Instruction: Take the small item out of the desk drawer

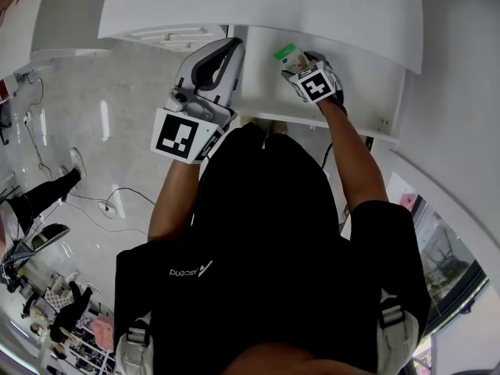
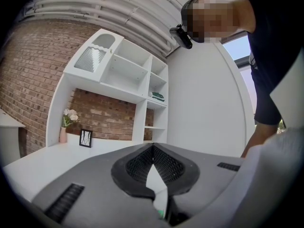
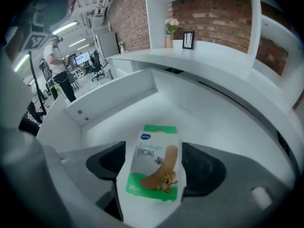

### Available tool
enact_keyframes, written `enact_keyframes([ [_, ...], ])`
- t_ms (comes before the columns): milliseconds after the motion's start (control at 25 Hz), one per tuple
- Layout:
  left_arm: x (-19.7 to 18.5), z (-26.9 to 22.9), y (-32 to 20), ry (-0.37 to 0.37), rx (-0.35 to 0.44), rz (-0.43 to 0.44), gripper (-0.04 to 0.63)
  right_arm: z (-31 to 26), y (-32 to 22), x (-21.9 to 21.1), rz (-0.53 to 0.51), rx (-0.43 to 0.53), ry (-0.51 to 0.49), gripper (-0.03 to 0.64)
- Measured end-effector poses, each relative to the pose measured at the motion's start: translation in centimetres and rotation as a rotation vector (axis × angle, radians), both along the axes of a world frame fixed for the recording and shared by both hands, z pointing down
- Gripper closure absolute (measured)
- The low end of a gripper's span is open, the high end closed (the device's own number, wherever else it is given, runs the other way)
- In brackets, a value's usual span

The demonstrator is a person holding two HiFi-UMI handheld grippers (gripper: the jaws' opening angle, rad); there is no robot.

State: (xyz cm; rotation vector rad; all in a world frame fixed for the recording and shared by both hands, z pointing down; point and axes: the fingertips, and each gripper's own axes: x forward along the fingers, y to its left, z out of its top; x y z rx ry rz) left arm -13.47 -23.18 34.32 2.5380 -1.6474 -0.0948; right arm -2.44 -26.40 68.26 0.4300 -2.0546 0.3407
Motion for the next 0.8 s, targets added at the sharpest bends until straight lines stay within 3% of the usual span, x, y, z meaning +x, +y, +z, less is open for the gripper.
enact_keyframes([
  [400,-1.0,0.6,0.4,-0.002,-0.017,-0.009,0.597,2.1,-0.5,0.1,0.037,-0.024,0.037,0.258],
  [680,-1.1,-0.4,0.5,0.03,0.015,-0.008,0.597,2.4,-0.7,0.2,0.056,-0.005,0.042,0.258],
  [800,-1.3,0.3,0.7,0.018,-0.012,-0.017,0.597,2.0,-0.5,-0.1,0.044,-0.003,0.031,0.261],
])
